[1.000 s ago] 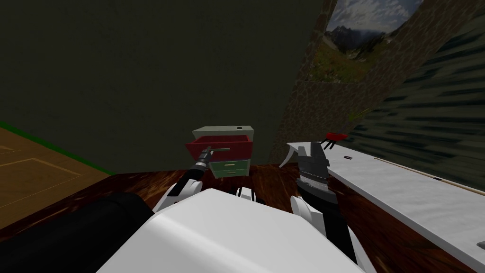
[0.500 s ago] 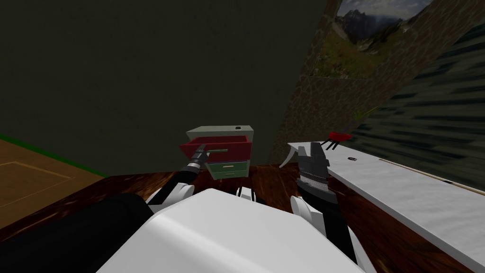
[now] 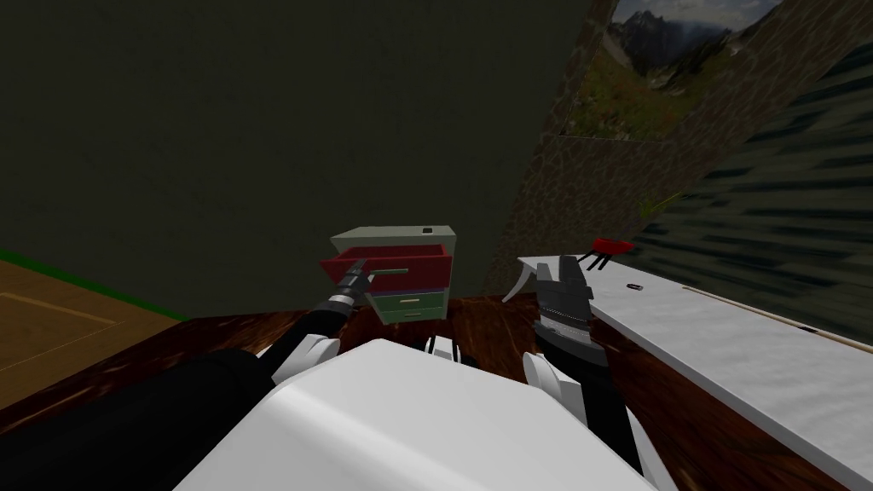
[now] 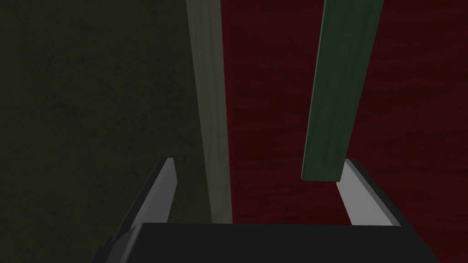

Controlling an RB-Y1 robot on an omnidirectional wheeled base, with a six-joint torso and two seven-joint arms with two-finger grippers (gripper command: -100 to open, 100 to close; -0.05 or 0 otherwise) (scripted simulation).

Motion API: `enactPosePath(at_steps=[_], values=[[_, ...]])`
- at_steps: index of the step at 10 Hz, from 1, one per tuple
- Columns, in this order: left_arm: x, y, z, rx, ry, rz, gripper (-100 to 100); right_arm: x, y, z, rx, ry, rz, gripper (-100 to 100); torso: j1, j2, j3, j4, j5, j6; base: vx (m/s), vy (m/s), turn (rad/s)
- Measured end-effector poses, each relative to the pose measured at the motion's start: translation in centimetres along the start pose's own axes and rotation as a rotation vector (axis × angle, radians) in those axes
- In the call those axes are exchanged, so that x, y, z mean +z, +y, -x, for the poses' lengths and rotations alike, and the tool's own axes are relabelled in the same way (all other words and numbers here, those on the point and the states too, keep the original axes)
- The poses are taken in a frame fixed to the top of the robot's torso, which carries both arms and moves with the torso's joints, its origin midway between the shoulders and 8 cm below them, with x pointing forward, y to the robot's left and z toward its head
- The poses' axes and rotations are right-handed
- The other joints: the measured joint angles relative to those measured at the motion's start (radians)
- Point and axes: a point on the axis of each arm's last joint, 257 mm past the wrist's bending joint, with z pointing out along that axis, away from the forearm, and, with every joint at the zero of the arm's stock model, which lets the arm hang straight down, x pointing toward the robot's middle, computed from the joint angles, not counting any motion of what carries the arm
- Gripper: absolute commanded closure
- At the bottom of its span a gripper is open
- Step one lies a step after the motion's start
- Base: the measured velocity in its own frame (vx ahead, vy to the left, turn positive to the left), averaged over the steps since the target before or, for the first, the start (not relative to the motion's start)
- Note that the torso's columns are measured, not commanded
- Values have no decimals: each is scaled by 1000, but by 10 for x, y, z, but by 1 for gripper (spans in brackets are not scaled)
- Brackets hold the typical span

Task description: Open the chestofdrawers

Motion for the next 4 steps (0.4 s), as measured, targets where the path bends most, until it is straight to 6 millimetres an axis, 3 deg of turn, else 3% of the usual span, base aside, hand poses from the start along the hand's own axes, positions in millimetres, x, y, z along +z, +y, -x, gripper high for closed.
enactPosePath(at_steps=[4], values=[[0,3,1,-1,-2,9,0,0,0,0,0,0,0,0,2,-4,-2,-2,1,0,0,0,0]])
